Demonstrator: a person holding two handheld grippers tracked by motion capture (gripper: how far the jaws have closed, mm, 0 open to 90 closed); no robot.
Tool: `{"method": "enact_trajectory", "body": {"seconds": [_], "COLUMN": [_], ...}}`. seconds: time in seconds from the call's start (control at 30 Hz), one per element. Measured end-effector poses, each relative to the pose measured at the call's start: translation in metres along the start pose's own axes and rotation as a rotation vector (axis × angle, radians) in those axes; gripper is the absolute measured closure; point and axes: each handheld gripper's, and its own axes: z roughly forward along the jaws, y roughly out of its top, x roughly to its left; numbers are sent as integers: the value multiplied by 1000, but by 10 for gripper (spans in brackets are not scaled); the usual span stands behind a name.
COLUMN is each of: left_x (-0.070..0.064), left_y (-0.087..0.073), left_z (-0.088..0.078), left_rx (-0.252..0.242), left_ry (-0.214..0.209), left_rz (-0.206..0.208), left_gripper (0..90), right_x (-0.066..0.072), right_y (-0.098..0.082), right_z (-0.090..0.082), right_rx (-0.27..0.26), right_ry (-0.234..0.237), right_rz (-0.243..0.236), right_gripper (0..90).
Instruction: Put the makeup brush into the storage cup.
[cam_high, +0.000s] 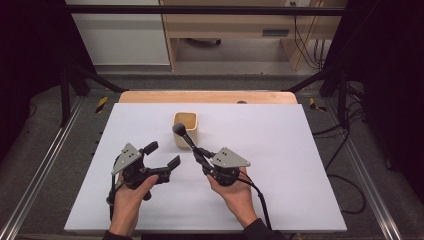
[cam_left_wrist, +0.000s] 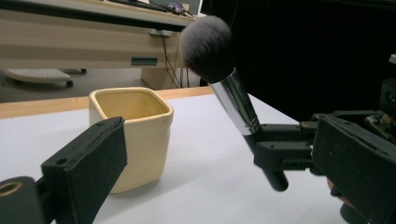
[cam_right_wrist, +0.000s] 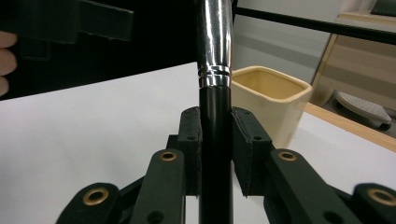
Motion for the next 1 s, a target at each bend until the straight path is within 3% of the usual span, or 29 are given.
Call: {"method": "enact_trajectory", "body": {"seconds": [0.23,0.43,1.0], "left_x": [1,4,5], "left_y": [-2,-5,-9], "left_z": [10,18,23], "left_rx": [4,-6,12], "left_ry": [0,-23,-31], "left_rz": [-60,-148,-176], "left_gripper": [103,203,443], "right_x": [11,16,26], "right_y": [1,1,1], "right_z": [7,8,14], "right_rx": [0,0,1], "right_ry": [20,29,53], "right_rz": [-27,-34,-37], "right_gripper": [745,745,745]}}
